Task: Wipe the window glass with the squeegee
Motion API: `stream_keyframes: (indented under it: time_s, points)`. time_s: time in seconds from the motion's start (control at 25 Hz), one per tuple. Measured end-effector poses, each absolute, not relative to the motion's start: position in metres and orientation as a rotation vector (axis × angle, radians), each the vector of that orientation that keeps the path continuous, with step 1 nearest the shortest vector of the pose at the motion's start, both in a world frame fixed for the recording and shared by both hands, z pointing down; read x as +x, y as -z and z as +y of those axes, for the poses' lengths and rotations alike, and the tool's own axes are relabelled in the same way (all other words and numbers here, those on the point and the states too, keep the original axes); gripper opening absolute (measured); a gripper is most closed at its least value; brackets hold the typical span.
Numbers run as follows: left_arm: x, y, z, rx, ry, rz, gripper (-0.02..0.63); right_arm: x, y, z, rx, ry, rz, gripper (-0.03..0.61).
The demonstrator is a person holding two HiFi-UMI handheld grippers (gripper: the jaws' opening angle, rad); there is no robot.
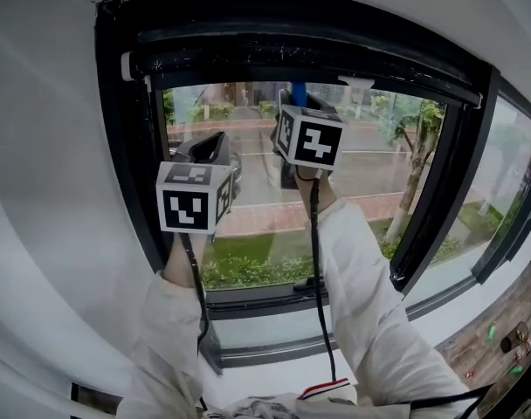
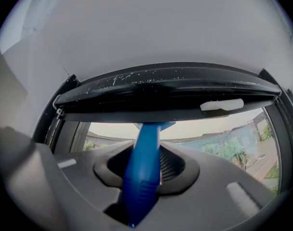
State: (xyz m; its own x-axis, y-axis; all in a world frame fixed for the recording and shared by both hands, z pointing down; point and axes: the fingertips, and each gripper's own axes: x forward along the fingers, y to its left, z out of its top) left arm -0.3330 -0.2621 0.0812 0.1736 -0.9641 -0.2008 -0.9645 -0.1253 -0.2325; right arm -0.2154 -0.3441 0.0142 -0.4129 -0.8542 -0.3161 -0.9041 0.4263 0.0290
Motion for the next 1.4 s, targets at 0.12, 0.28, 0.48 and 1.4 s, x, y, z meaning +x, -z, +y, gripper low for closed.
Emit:
stream_keyframes:
  time_s: [0.12, 0.28, 0.48, 1.4]
  points:
    - [-0.332, -0.084, -0.266, -2.159, 0.004, 1.843, 0.000, -0.216, -0.017, -0.346, -1.526, -0.281, 2.435, 0.137]
    - [-0.327, -0.092, -0.270, -2.180, 0.016, 1.835, 0.000, -0.216, -0.022, -0.345, -1.525, -0.277, 2.447, 0.137]
    - [-0.322, -0.110, -0.275, -2.210, 0.030, 1.839, 0.000, -0.219, -0.041, -0.343, -1.526, -0.266, 2.473, 0.137]
    - [-0.318, -0.238, -0.279, -2.342, 0.164, 1.923, 0.000, -0.218, -0.151, -0.338, -1.550, -0.209, 2.566, 0.137]
